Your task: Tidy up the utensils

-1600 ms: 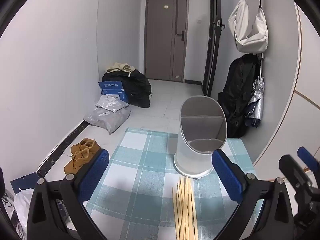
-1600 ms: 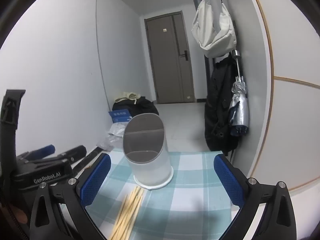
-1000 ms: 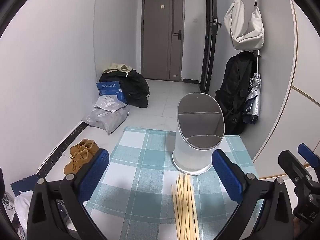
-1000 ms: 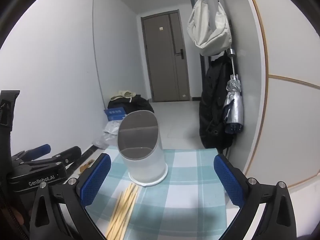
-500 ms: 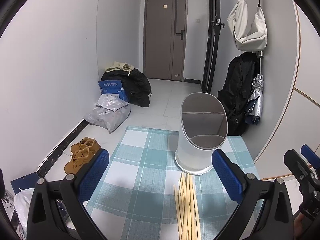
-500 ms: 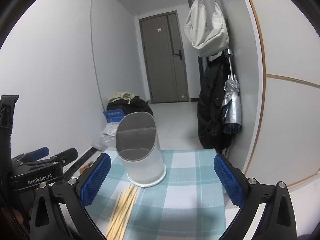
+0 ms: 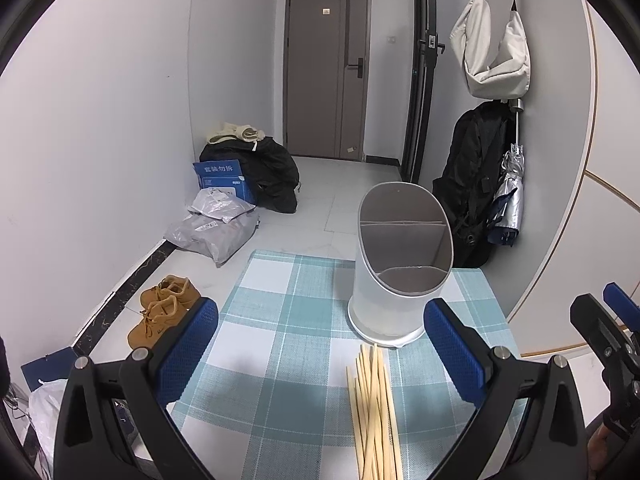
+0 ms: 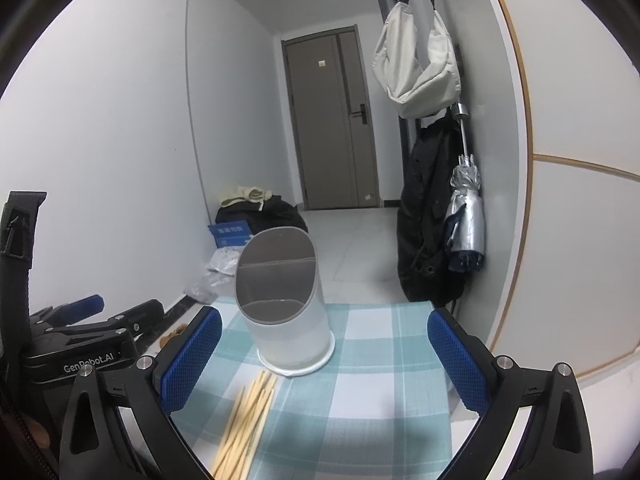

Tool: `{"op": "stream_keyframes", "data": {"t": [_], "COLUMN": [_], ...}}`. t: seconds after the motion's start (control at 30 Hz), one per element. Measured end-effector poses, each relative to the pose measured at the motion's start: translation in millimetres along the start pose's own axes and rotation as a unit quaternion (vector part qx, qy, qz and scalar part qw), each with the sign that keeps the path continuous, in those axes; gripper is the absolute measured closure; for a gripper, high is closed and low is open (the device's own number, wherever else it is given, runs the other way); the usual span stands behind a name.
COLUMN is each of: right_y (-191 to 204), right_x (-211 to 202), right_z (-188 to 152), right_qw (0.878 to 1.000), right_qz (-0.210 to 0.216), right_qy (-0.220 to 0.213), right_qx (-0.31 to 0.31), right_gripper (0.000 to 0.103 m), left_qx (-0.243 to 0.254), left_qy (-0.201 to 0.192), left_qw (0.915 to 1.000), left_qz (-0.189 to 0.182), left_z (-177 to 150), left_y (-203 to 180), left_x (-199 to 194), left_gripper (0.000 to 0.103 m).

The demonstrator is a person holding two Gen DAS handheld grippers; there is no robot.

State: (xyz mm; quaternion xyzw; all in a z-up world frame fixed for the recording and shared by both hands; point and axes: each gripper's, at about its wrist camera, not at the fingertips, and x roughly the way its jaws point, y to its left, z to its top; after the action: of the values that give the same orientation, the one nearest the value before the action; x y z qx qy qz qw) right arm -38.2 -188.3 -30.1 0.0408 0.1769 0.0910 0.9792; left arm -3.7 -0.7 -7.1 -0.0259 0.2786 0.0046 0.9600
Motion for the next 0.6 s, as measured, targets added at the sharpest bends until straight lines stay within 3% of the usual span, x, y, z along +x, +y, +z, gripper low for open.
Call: {"op": "stream_keyframes", "data": {"t": [0.6], "right_y": [0.4], "right_x": [-2.3], "right_z": [0.7], "right_qw": [1.000], "right_qz": [-0.004], "right_qy": [-0.005], "right_qx": [-0.001], "right_gripper": [0.000], "left_qx": [0.008], "left_qy": [0.002], "left_qw": [0.9999], "left_qz": [-0.006], "left_z": [-0.4], "left_y": [-2.9], "left_x": [0.2], "left_gripper": [0.003]}}
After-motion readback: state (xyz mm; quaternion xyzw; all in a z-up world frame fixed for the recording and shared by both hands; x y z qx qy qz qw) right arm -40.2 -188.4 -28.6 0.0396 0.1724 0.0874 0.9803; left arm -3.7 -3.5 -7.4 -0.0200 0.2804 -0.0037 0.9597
